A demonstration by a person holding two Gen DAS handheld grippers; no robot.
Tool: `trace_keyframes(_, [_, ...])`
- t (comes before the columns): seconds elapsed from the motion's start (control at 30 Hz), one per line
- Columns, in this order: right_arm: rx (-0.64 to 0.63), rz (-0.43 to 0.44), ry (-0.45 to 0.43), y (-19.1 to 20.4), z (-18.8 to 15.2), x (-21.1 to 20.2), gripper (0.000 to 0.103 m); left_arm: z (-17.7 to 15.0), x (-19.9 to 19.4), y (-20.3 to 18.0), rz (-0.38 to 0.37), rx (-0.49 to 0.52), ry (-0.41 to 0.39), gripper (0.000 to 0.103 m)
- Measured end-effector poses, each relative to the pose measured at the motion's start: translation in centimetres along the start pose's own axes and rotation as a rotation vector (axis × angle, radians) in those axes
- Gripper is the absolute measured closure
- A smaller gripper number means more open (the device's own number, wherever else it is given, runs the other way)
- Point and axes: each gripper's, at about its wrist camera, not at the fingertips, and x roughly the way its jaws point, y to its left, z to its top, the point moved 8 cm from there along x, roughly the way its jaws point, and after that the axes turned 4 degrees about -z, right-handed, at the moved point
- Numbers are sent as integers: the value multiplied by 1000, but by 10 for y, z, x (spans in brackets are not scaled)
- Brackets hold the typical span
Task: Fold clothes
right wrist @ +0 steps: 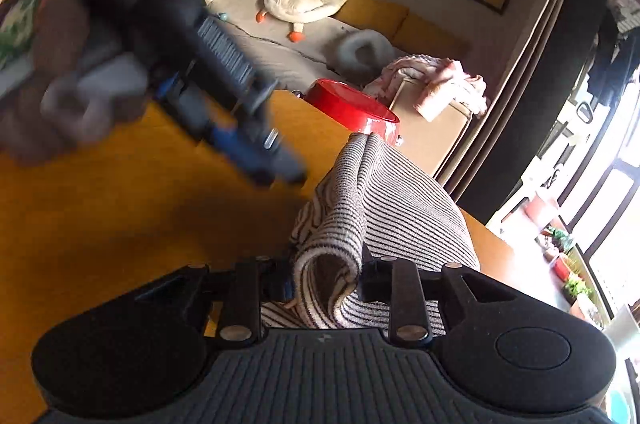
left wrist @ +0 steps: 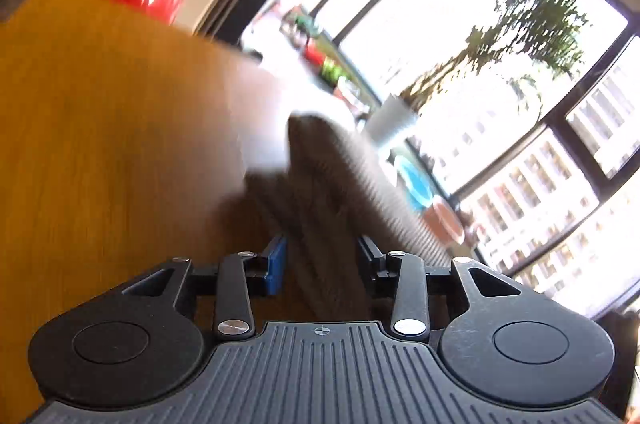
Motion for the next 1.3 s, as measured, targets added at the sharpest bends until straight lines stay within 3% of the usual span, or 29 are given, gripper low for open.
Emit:
trace_keyframes(0.1, [-32,-11,-6,7,0,-1,71,25,11,-35,-75,22,-62,50])
trace_keyframes(0.2, [-62,-13,-11,15,-1,-2,60,17,40,-46,-100,39,-3,48])
trace_keyframes(0.27, [-61,5,-12,15,-2,-7,50,-1,58,-38,-52,45,49,51])
trace_keyframes(0.33, [-7,50,-17,7,-2,-18,29,-11,64,-24,-15,51,59,55])
trace_keyframes(0.43, [150,111,-73,-25,4,-45,0,-11,61,-14,-25,28,55,58])
trace_keyframes(0.57, [411,62,-113,-84,4,-52,0,-18,59,-18,-5,77,46,57])
trace_keyframes(0.67, [618,70,-41,-105,-18,-28,0,-22,57,-19,9,105,36,57])
trace_keyframes(0.77, [562,74,118,-78,-47,7,0,-23,56,-20,6,108,44,57])
trace_keyframes(0.8, [534,42,101,-71,-53,7,0,-23,56,-20,6,107,44,57])
trace_keyframes(1.1, [585,42,103,-80,-55,11,0,-22,47,-23,11,86,20,54])
trace_keyframes(1.17, [588,37,102,-82,-52,7,0,-24,35,-32,-9,88,1,46])
trace_keyframes(1.3, [601,35,100,-83,-54,7,0,-34,25,-40,-46,96,9,46])
